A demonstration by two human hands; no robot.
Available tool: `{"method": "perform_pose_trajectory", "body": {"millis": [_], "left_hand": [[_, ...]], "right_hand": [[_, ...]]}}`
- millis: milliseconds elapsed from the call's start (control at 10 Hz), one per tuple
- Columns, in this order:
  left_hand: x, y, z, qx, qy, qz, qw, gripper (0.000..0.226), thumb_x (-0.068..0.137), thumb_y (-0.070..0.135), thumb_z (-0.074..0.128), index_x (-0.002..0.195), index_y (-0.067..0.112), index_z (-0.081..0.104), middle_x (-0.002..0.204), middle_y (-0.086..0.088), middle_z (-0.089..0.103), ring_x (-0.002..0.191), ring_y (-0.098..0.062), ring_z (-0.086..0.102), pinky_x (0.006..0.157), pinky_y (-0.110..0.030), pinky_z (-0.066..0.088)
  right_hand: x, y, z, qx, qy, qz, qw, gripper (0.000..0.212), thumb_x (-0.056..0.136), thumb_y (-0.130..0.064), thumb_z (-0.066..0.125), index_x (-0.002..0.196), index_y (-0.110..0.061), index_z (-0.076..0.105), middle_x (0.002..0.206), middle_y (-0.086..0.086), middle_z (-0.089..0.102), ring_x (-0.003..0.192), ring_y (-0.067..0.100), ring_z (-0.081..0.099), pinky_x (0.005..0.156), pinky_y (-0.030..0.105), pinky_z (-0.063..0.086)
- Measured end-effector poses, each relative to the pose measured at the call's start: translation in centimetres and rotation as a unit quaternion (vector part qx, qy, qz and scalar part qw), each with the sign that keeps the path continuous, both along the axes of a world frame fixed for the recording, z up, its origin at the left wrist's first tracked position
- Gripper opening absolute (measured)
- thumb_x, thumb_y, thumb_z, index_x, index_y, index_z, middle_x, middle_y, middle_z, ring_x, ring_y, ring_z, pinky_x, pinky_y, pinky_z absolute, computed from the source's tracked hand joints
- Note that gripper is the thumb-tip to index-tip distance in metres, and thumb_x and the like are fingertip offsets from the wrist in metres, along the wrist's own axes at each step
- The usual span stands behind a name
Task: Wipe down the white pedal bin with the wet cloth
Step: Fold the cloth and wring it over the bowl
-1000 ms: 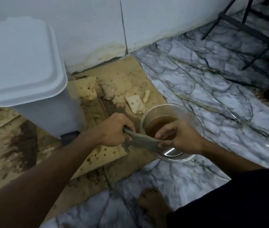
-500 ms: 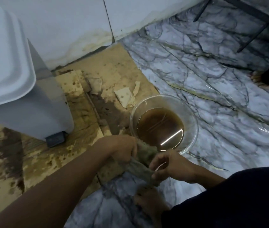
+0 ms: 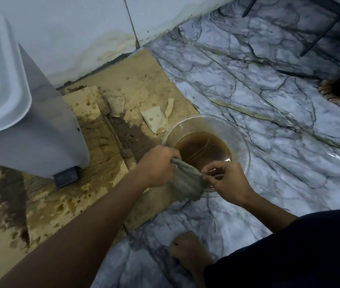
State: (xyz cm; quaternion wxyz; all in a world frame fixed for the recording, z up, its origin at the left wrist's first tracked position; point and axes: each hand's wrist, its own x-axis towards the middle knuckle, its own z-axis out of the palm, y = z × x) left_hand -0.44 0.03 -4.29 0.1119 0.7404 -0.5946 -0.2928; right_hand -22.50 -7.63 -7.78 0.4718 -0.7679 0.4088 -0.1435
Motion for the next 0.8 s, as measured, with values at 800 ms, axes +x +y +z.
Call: {"method": "perform_pose_trajectory", "body": {"millis": [800], "left_hand": [[0.1, 3.8, -0.3, -0.032, -0.156, -0.137, 0.978, 0.036, 0.087, 0.025, 0.064, 0.123, 0.021, 0.065, 0.125, 0.001, 0.062, 0.119, -0.019, 0.047, 0.099, -0.038, 0.040]], "right_hand": [[2.1, 2.1, 0.0, -0.163, 0.020, 0.173, 0.971, 0.024, 0.076, -0.025, 0.086, 0.099, -0.026, 0.078, 0.097, -0.010, 0.076, 0.087, 0.004, 0.069, 0.074, 0.030, 0.061]]}}
